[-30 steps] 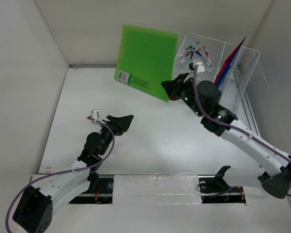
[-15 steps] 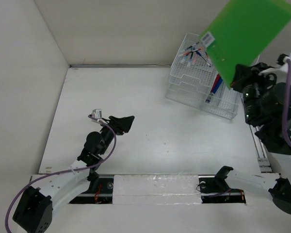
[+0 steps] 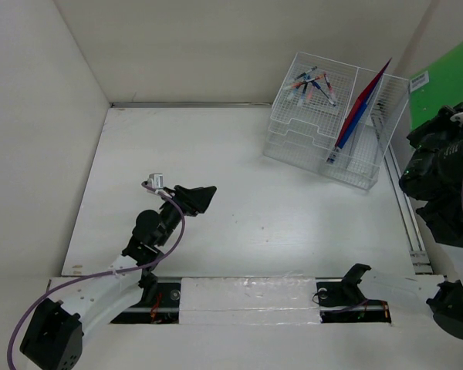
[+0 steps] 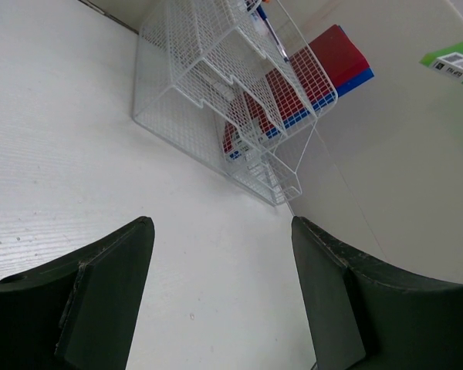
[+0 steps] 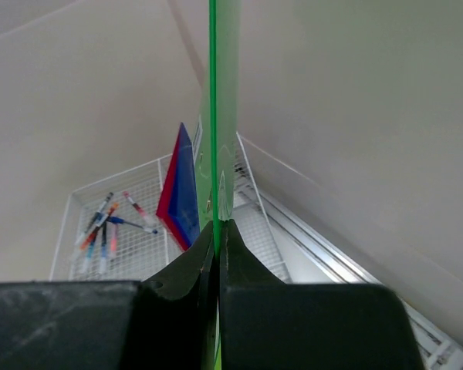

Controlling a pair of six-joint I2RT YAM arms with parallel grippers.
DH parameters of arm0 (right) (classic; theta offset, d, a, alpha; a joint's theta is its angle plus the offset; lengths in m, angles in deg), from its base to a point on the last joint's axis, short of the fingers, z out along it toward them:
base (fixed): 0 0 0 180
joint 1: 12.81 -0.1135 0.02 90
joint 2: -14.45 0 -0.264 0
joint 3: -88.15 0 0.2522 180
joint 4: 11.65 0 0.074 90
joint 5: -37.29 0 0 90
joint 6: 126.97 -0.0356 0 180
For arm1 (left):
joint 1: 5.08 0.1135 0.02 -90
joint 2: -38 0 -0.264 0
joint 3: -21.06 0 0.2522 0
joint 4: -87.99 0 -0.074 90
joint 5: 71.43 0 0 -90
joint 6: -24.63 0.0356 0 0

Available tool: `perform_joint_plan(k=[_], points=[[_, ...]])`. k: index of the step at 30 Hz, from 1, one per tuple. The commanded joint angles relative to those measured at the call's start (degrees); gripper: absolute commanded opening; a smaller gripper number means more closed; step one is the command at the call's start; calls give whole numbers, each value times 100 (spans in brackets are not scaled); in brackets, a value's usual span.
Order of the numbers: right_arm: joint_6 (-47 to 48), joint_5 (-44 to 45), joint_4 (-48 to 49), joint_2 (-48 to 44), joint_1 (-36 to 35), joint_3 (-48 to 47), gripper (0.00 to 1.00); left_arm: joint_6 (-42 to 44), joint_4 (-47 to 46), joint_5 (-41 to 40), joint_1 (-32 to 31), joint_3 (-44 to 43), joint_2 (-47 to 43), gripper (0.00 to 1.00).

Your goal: Organize the desk

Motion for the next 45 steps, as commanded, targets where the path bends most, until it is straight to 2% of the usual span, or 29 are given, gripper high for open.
perform_joint_plan(k=[1,11,13,17,22,27,31,37,45], points=[[305,221,354,31,31,258,0,-19,-350,134,30,45,-70,68],[-126,-639,284,-57,153,1384,0,8,-350,108,30,27,-8,68],[-292,-762,232,-39,389,1499,0,8,-350,73,30,45,9,68],[-793,-1710,38,-74,856,1622,0,-1,-350,81,30,36,44,68],[-1259,-2493,-120,-101,1348,1877,0,8,-368,90,83,36,79,68],[-1734,-3759,-498,22,2007,1851,0,-1,-385,117,83,45,115,68],[-1945,-4532,-1041,119,2201,1676,0,-18,-385,143,136,45,106,68],[-1980,-5007,-1455,364,2456,1508,0,-27,-456,187,136,54,176,68],[-1989,-5790,-1492,453,2729,1649,0,-45,-456,196,136,62,159,68]])
